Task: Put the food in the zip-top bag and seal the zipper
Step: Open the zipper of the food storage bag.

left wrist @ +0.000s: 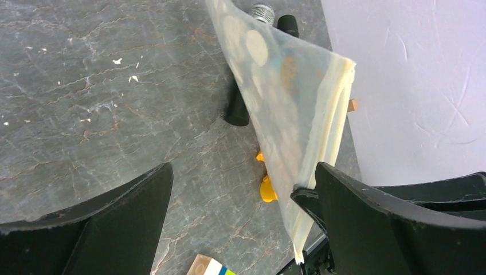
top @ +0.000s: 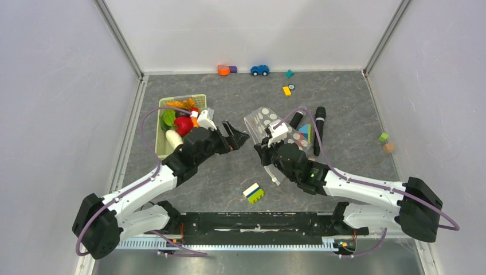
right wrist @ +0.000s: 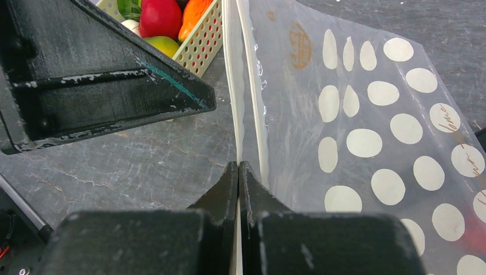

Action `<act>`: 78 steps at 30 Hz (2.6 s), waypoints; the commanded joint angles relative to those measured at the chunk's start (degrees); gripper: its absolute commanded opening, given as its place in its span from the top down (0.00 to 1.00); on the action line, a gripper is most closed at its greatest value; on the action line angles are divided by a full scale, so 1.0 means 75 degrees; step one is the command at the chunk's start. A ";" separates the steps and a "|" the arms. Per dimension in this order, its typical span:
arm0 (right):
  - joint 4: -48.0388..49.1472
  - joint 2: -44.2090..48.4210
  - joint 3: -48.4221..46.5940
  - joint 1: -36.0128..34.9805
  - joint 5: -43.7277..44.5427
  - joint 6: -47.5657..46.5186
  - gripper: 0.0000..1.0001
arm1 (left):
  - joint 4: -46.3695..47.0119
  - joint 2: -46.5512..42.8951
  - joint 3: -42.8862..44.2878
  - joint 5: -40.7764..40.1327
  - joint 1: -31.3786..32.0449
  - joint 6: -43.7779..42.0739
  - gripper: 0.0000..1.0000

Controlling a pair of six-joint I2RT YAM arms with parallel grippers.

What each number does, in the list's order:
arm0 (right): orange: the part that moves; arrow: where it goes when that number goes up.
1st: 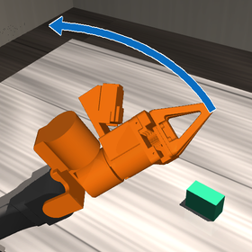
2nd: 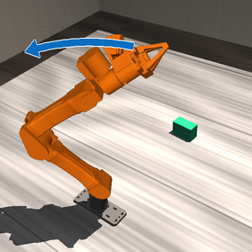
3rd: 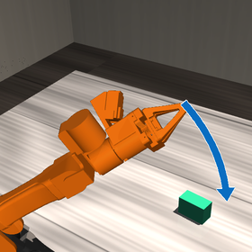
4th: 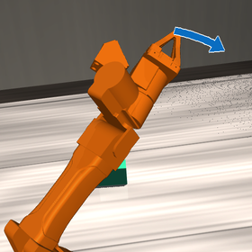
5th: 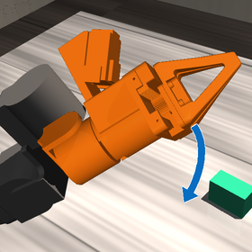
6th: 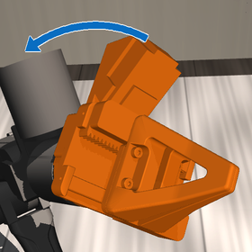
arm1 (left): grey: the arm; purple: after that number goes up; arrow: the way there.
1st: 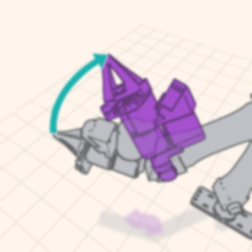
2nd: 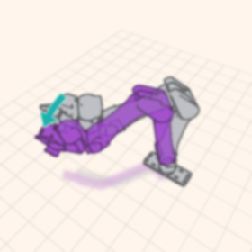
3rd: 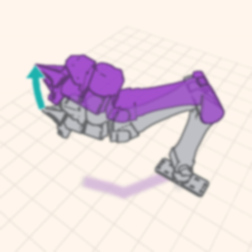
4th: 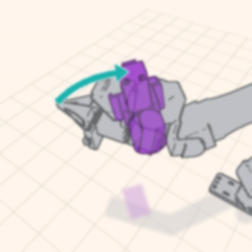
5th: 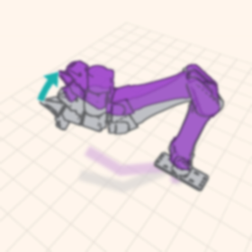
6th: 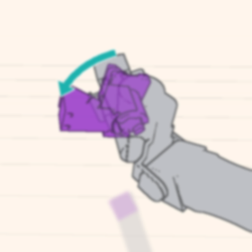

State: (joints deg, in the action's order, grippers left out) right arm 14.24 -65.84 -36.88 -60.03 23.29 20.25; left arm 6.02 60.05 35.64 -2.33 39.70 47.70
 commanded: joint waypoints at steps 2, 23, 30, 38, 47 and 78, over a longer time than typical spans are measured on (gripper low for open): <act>0.0401 -0.0008 -0.0013 -0.0093 0.0088 0.0129 1.00 | 0.0650 0.0059 0.0325 0.0034 0.0074 0.0249 0.01; 0.0867 -0.0052 0.0215 -0.0234 -0.0452 -0.0018 1.00 | 0.0603 0.1481 0.1137 -0.0135 0.0326 0.0251 0.45; 0.0821 0.0144 0.0355 -0.0237 -0.0178 -0.0053 1.00 | 0.0359 0.1620 0.1203 -0.0326 0.0448 0.0214 0.87; 0.0877 0.1047 0.0783 -0.0234 -0.0790 -0.1180 0.18 | -0.0127 0.1246 0.1140 -0.0604 0.0530 -0.0059 0.98; 0.0133 0.1896 0.0814 -0.0234 -0.0688 -0.1764 0.02 | -0.1179 0.0931 0.1469 -0.1031 0.0698 0.0042 0.98; -0.0680 0.0138 0.0199 -0.0240 0.2366 -0.1326 0.19 | -0.2651 0.0529 0.2035 -0.1837 0.1011 0.0062 0.98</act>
State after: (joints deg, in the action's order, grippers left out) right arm 6.61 -64.29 -34.79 -61.52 37.12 12.10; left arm -12.60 65.69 47.57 -13.63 47.00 49.04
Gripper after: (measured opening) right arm 0.860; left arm 0.033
